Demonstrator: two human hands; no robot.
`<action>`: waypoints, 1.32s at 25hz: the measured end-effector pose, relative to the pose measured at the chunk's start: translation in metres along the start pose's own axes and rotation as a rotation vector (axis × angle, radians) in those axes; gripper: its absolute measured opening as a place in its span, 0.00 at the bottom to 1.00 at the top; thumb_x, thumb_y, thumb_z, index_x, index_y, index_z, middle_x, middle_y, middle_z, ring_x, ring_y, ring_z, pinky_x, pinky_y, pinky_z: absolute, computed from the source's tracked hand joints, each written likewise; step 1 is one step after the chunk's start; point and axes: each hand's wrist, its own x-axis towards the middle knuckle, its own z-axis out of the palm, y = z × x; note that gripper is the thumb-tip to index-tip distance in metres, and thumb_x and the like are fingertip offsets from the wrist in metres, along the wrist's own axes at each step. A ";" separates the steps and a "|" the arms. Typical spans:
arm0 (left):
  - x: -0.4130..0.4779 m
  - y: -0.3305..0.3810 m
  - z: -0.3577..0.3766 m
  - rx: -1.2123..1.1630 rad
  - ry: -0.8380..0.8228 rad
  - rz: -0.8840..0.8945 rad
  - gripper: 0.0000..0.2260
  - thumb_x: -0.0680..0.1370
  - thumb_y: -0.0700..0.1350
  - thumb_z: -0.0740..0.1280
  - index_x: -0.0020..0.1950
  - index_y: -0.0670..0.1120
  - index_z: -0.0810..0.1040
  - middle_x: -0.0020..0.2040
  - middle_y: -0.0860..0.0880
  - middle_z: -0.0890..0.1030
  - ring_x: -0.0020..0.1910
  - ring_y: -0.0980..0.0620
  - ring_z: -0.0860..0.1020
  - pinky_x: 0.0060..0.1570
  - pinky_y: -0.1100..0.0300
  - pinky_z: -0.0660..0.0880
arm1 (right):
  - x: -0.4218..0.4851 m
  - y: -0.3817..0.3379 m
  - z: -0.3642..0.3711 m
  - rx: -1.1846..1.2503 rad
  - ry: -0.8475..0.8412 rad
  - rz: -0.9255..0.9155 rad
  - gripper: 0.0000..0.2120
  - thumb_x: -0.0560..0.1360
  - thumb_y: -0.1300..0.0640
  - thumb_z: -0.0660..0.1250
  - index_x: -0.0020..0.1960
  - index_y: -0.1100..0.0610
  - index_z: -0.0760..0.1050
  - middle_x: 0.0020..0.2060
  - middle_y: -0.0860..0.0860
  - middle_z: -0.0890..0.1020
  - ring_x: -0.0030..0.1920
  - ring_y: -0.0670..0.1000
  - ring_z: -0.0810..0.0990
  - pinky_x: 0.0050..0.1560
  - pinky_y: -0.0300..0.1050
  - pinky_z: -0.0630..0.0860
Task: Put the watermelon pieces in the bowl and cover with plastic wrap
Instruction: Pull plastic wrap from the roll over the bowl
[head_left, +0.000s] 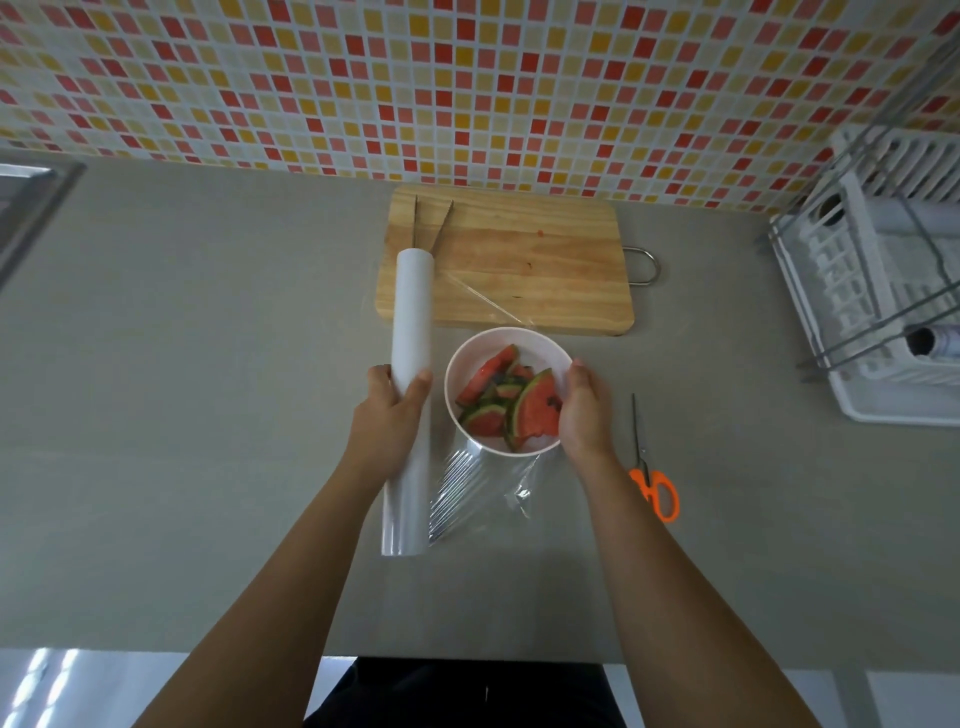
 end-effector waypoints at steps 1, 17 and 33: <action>-0.001 -0.001 0.000 -0.019 -0.020 -0.015 0.17 0.78 0.61 0.58 0.58 0.49 0.65 0.48 0.48 0.75 0.46 0.48 0.75 0.44 0.55 0.69 | 0.001 0.000 0.000 -0.014 0.005 0.009 0.18 0.79 0.55 0.53 0.33 0.53 0.73 0.35 0.51 0.78 0.40 0.52 0.78 0.45 0.48 0.75; -0.040 -0.023 -0.026 -0.323 -0.231 -0.140 0.26 0.70 0.55 0.70 0.64 0.51 0.66 0.53 0.43 0.79 0.43 0.46 0.80 0.36 0.54 0.78 | -0.001 -0.006 0.001 -0.201 0.069 0.000 0.17 0.79 0.53 0.51 0.39 0.55 0.74 0.40 0.53 0.79 0.43 0.53 0.77 0.46 0.43 0.70; -0.078 -0.062 -0.034 -0.226 -0.194 -0.012 0.13 0.71 0.59 0.64 0.52 0.56 0.75 0.48 0.57 0.80 0.47 0.57 0.78 0.41 0.62 0.72 | -0.004 -0.013 0.000 -0.331 0.053 0.053 0.22 0.78 0.49 0.50 0.53 0.59 0.78 0.51 0.58 0.81 0.53 0.57 0.77 0.49 0.44 0.67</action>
